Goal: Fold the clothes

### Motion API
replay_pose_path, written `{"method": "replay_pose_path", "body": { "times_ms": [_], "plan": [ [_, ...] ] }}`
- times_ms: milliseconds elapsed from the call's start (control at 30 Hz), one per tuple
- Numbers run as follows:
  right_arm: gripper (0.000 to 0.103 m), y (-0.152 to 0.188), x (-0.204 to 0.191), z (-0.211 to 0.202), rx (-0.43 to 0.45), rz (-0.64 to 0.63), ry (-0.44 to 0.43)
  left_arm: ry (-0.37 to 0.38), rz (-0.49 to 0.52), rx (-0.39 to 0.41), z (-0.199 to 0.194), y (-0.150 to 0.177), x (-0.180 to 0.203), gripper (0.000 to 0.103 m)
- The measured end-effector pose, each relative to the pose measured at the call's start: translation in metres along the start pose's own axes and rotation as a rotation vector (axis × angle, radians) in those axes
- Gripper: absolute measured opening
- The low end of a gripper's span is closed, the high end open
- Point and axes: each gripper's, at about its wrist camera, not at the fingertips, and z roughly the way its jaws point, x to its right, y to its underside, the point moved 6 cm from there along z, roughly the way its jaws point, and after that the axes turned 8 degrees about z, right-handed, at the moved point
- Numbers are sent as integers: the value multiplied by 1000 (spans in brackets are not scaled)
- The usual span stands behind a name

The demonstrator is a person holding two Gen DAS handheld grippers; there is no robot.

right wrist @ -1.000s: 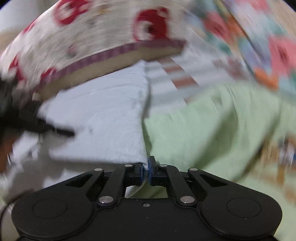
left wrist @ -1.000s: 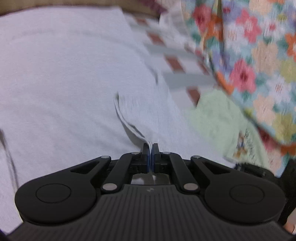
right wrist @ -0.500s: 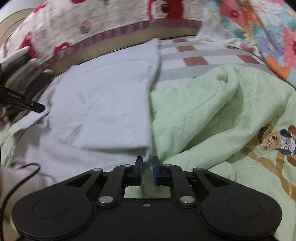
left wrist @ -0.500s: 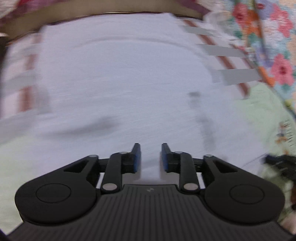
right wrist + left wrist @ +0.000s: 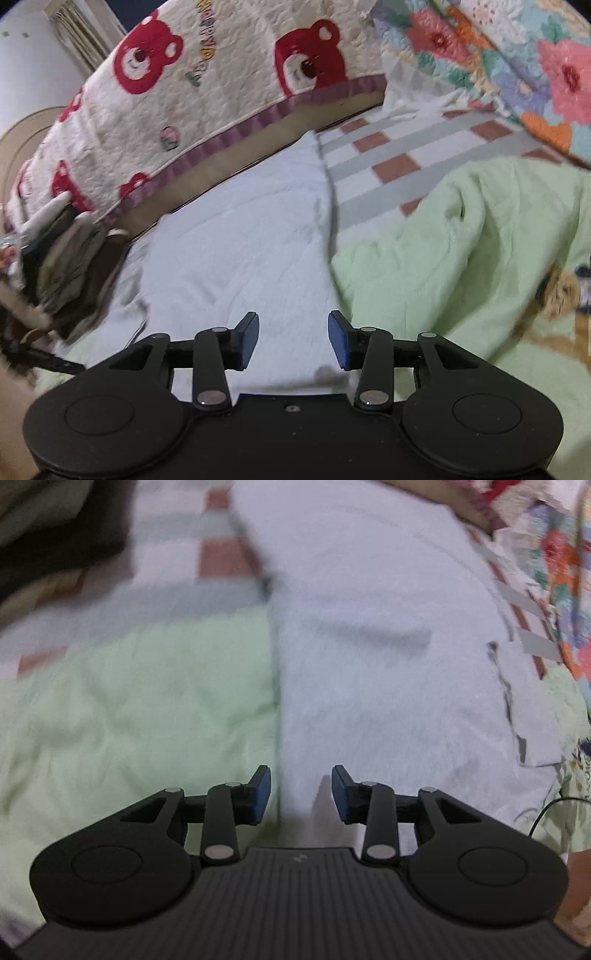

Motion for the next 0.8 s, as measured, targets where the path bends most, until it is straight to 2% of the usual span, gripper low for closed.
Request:
{"method": "replay_pose_path", "body": {
  "times_ms": [133,267,367,500,667,800],
  "plan": [
    [47,-36,-15,34,3,-56,34,-8,72,135,3,-43,-1,40],
    [47,-77,-29,76,-17,-90,36,39,37,215,16,-76,-18,40],
    [44,-104,-37,112,-48,-105,25,90,-39,227,34,-92,-34,41],
    [44,-140,-40,175,-125,-133,50,100,-113,218,54,-112,-56,41],
    [44,-195,-31,257,-196,-39,55,48,-61,221,80,-165,-72,41],
    [45,-236,-33,299,-213,-23,36,-1,-19,226,101,-211,-87,41]
  ]
}}
